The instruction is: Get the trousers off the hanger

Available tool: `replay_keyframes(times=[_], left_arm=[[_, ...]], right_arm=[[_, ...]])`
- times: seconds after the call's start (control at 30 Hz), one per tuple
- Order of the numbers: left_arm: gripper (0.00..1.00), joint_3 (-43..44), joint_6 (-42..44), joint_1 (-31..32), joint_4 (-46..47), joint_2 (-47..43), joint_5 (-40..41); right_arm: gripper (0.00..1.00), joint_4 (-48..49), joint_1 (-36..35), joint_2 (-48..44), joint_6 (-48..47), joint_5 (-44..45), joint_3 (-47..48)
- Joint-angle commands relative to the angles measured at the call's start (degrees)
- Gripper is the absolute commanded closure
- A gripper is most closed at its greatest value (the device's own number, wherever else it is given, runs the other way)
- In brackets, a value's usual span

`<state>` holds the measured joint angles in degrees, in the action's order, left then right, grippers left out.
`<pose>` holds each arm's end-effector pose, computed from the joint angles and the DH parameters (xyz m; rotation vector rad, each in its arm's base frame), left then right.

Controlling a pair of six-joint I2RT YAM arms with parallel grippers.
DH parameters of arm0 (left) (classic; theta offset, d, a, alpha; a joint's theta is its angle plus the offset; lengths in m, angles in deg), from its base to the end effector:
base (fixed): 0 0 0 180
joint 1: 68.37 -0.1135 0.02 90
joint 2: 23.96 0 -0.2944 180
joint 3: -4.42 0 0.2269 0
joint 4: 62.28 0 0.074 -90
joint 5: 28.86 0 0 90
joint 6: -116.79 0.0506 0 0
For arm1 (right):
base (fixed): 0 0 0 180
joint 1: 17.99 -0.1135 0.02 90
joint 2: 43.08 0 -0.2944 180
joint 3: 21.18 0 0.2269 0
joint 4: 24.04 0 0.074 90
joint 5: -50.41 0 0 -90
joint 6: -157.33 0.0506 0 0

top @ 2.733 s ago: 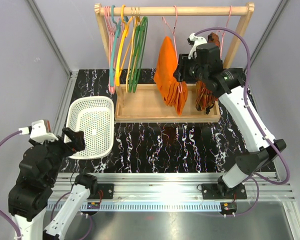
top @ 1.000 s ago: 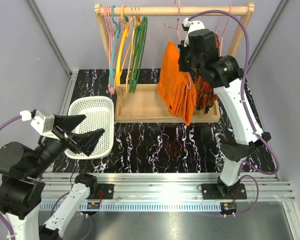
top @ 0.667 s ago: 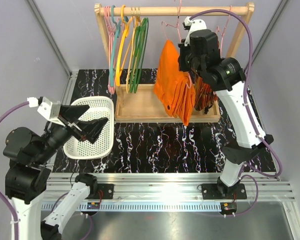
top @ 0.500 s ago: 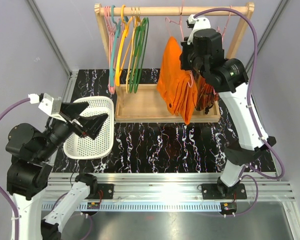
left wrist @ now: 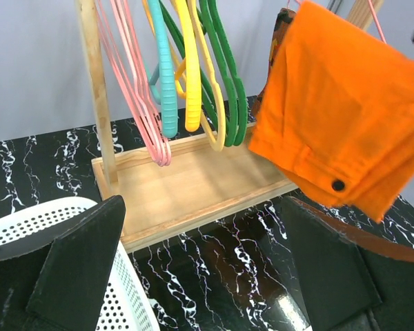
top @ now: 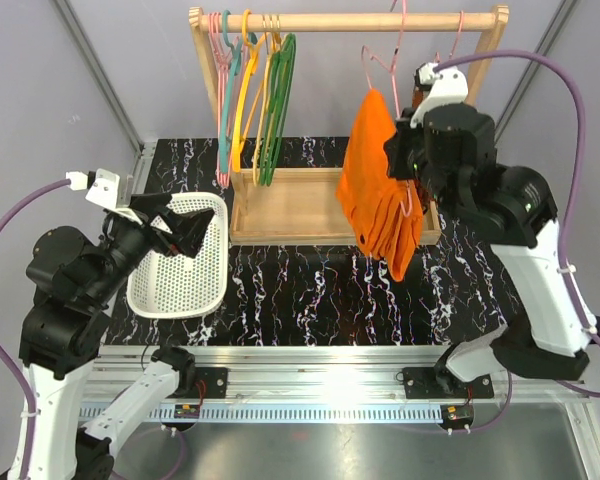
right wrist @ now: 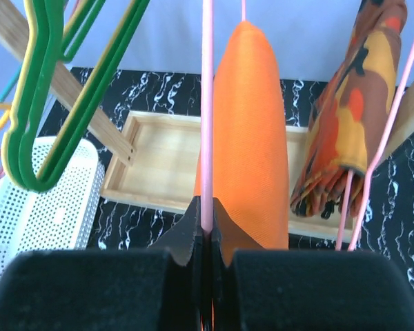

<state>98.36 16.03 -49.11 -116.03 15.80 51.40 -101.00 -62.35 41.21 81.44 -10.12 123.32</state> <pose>0.0447 -0.0247 0.4867 0.2529 1.5691 -0.5435 0.1722 0.1336 0.5693 -0.1297 1.8264 0.2400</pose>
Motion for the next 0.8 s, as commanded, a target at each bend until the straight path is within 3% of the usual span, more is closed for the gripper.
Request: replay_keyframes(times=[0.0,0.17,0.2,0.27,0.4,0.47,0.5,0.57,0.6,0.7,0.77], left_arm=[[0.01,-0.6,0.2,1.7,3.3,0.9,2.0],[0.01,-8.0,-0.1,9.5,4.0,-0.9,8.6],[0.01,-9.1,0.0,13.9,3.7,-0.9,9.5],[0.01,-11.6,-0.1,19.6,3.6,-0.7,18.1],[0.01,-18.4,-2.9,42.2,6.0,0.0,35.5],[0.01,-19.4,-5.0,49.4,8.4,2.2,45.7],[0.01,-19.5,-5.5,56.5,9.1,3.5,49.2],[0.01,-18.4,-6.3,63.6,11.3,9.3,60.5],[0.01,-18.0,-5.9,70.0,12.6,11.8,67.4],[0.01,-17.0,-2.7,75.2,21.9,19.4,70.5],[0.01,-16.0,-2.2,75.2,26.5,24.1,70.2]], right_arm=[[1.00,8.6,-4.4,-7.4,4.2,8.7,-9.6],[1.00,12.1,-11.9,-12.0,6.8,15.2,-20.6],[1.00,12.1,-12.5,-12.3,7.6,15.8,-22.4],[1.00,12.9,-14.0,-13.3,8.4,16.3,-24.4],[1.00,15.2,-15.2,-15.6,10.4,18.1,-30.1],[1.00,16.7,-15.3,-16.5,10.7,18.3,-32.0],[1.00,16.8,-15.4,-16.7,11.1,18.9,-32.3],[1.00,16.8,-15.7,-16.5,11.5,19.6,-32.6],[1.00,17.3,-15.8,-16.9,11.9,19.4,-33.3],[1.00,19.4,-15.8,-18.1,12.2,18.0,-35.8],[1.00,19.4,-15.8,-18.7,12.6,18.0,-36.3]])
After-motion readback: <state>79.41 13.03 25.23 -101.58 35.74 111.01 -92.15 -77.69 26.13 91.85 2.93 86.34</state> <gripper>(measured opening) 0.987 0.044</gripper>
